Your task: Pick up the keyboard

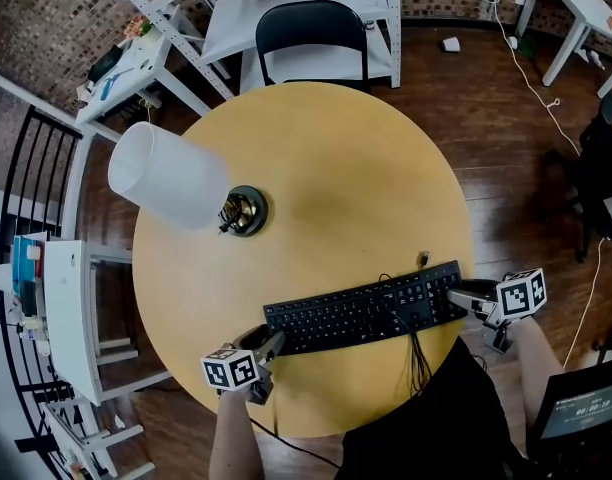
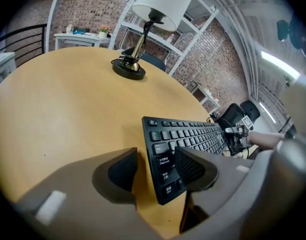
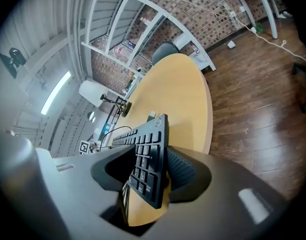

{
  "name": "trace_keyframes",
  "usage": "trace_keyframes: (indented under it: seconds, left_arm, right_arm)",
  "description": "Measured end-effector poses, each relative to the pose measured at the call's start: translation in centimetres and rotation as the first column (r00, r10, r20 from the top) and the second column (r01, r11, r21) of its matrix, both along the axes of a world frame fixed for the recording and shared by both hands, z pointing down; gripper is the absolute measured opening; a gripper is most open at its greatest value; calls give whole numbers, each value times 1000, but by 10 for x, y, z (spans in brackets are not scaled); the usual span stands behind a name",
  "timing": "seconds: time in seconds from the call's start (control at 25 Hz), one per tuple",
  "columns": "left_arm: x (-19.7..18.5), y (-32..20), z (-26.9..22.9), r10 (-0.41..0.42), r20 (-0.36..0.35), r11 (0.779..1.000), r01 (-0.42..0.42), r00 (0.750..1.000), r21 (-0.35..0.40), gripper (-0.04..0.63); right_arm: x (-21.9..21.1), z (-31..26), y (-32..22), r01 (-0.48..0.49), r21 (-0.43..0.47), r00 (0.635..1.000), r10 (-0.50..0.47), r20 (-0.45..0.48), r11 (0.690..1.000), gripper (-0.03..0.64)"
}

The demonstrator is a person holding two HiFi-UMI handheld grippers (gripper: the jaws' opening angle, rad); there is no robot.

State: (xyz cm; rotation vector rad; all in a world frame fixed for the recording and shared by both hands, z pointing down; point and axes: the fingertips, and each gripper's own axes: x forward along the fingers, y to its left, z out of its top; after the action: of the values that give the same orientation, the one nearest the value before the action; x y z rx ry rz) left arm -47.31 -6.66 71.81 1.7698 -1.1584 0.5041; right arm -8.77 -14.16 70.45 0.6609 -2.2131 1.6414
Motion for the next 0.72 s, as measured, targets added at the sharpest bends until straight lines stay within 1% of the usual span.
trace_keyframes:
  seconds: [0.04,0.08,0.12,0.2,0.28,0.36,0.52,0.64,0.72]
  left_arm:
    - [2,0,0,12,-11,1000,-12,1000,0,230]
    - [5,0,0,19,-31,1000,-19,999,-1,156]
    - [7,0,1,22,-49,1000,-22,999,-1,153]
    - [6,0,3,23,-63,1000,-23,998,7,161]
    - [5,0,4,20,-63,1000,-19,998,16,166]
    - [4,0,4,12,-69,1000,-11,998,23,167]
    - [5,1,6,-3,-77,999,6,997,33,167]
    - [7,0,7,3,-93,999,1,996,38,164]
    - [6,-1,4,11,-114,999,-6,993,37,164]
  right_arm:
    - [-1,0,-1,17,6,1000,-17,2,1000,188]
    - [-3,-1,-2,43,16,999,-43,4,999,178]
    - [-3,0,-2,72,23,997,-72,3,997,172]
    - [-4,3,0,114,26,993,-113,-19,993,152]
    - [-4,5,0,122,29,992,-121,-29,992,149]
    - [-4,6,0,117,20,993,-117,-9,993,142]
    - [-2,7,7,101,-34,994,-99,52,994,141]
    - [1,3,12,115,-64,989,-108,103,991,141]
    - [0,-2,15,133,-73,985,-124,121,988,140]
